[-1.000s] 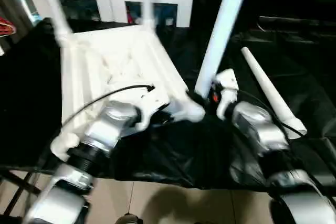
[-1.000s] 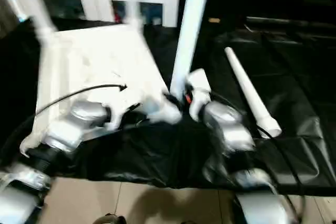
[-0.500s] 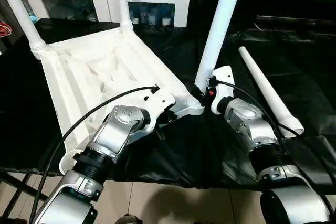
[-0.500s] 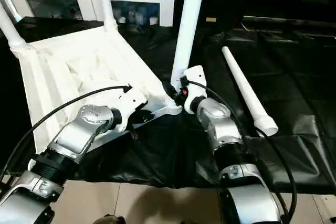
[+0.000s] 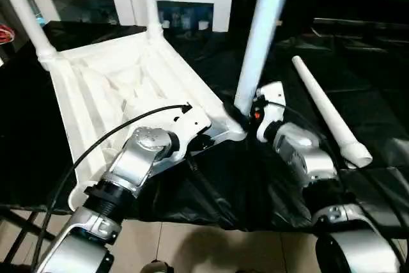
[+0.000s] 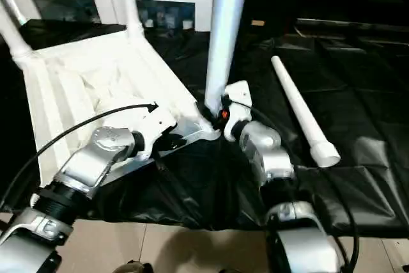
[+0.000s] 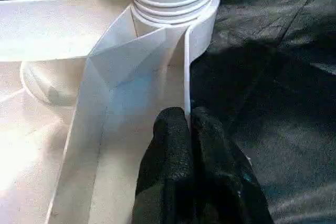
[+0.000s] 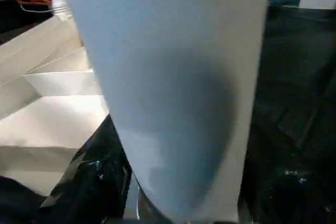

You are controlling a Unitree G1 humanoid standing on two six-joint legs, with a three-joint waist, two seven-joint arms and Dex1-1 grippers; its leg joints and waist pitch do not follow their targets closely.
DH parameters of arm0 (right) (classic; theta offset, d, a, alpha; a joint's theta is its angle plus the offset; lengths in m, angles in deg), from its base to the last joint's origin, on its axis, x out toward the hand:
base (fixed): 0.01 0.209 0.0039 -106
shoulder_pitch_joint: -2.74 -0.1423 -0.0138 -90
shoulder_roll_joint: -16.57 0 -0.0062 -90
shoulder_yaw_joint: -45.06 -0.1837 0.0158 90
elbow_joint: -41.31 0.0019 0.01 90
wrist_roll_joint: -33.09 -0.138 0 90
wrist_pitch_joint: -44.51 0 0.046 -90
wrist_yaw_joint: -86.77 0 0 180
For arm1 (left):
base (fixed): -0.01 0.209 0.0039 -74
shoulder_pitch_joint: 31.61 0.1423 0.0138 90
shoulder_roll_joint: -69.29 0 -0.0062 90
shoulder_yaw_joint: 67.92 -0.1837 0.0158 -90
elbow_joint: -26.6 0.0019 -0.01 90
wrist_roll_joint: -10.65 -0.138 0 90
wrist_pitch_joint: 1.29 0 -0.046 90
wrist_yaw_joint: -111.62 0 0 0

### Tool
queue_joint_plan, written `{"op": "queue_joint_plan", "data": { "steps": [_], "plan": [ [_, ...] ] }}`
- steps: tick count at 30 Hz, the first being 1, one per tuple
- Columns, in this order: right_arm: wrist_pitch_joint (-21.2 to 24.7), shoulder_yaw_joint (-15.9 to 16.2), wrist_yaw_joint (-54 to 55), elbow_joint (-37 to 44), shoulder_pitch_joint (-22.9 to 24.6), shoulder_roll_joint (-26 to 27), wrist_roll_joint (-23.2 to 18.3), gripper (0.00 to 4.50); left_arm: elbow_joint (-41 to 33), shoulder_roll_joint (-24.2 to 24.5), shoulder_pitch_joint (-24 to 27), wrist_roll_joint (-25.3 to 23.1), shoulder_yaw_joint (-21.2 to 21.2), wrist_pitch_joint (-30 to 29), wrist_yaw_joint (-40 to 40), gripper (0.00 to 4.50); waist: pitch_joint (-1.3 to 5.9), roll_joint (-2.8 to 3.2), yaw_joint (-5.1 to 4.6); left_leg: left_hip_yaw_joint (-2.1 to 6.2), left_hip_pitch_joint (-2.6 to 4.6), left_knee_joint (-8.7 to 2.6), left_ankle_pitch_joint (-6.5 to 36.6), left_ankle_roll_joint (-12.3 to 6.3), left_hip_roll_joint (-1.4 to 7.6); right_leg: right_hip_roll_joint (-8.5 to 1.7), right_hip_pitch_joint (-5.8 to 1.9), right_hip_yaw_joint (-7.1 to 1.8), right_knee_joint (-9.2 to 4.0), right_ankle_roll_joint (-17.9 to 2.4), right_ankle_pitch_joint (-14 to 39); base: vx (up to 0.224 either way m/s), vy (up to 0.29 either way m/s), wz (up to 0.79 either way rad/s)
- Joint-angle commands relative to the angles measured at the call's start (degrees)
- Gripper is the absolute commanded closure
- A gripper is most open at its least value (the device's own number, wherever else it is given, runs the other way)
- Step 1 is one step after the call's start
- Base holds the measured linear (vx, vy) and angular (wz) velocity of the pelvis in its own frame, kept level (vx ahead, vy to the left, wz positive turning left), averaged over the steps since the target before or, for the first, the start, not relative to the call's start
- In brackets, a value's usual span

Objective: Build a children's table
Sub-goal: Insert table leg to table base

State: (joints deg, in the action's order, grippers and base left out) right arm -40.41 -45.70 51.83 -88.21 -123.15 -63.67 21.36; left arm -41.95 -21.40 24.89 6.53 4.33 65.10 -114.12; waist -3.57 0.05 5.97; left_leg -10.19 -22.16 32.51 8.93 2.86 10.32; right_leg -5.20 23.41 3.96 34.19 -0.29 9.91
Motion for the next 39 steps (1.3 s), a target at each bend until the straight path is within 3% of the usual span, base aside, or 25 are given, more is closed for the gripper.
{"op": "queue_joint_plan", "data": {
  "steps": [1,6,9,13,23,31,34,39],
  "plan": [
    [2.4,1.9,-4.4,1.2,1.8,0.2,-0.9,1.37,-1.7,0.5,-2.4,1.2,1.3,4.0,-1.1,4.50,4.40,0.32,0.61,0.78,1.10,-3.50,12.1,-2.37,2.63,-3.44,-3.24,-2.36,-3.07,-14.3,4.9,0.000,0.000,0.00],
    [3.6,3.3,-8.1,4.5,3.5,-1.8,-0.7,0.95,-1.1,1.6,-2.5,1.7,1.0,5.7,-3.5,4.50,4.58,0.42,1.25,0.80,1.14,-3.30,10.5,-2.28,2.62,-3.43,-3.45,-2.32,-2.71,-14.4,2.5,0.000,0.000,0.00],
    [4.7,4.9,-11.4,7.6,5.3,-4.1,-0.6,0.95,-0.6,2.8,-2.5,2.2,0.5,7.4,-6.0,4.50,4.66,0.57,1.42,0.77,1.18,-3.20,10.2,-2.54,2.61,-3.37,-3.37,-2.32,-2.55,-14.6,1.2,0.000,0.000,0.00],
    [5.8,5.8,-15.1,9.8,7.0,-7.1,0.2,0.95,0.1,3.9,-2.5,2.8,0.0,9.4,-9.8,4.50,4.52,0.77,2.09,0.77,1.34,-3.25,12.1,-1.90,2.67,-3.38,-3.28,-2.30,-2.93,-14.2,4.0,0.000,0.000,0.00],
    [7.2,9.8,-24.0,13.4,9.5,-13.9,1.4,0.95,0.6,6.0,-2.2,4.7,-1.6,13.1,-19.0,4.50,4.61,0.69,3.48,0.75,1.33,-3.05,12.7,-1.48,2.80,-3.44,-3.25,-2.32,-2.68,-14.2,4.1,0.000,0.000,0.00],
    [6.3,13.5,-30.7,15.4,9.5,-17.3,2.4,0.95,2.2,7.7,-2.6,4.9,-3.7,18.0,-26.6,4.50,4.60,0.94,4.59,0.86,1.55,-3.07,15.5,-0.58,2.98,-3.46,-2.99,-2.33,-2.75,-14.3,6.5,0.000,0.000,0.00],
    [5.9,14.9,-33.1,15.7,9.4,-18.4,3.2,0.95,4.4,7.8,-3.5,4.3,-4.2,20.2,-28.4,4.50,4.43,0.96,5.22,0.92,1.57,-3.21,17.7,-0.02,3.05,-3.62,-2.82,-2.45,-2.96,-13.7,9.7,0.000,0.000,0.00],
    [5.9,14.7,-33.6,15.8,9.4,-18.4,2.8,0.95,5.0,7.7,-3.7,4.2,-4.3,20.9,-29.1,4.50,4.26,0.97,5.07,1.19,1.58,-3.40,20.8,1.13,3.12,-3.85,-2.71,-2.53,-3.20,-12.8,13.9,0.000,0.000,0.00]
  ]
}}
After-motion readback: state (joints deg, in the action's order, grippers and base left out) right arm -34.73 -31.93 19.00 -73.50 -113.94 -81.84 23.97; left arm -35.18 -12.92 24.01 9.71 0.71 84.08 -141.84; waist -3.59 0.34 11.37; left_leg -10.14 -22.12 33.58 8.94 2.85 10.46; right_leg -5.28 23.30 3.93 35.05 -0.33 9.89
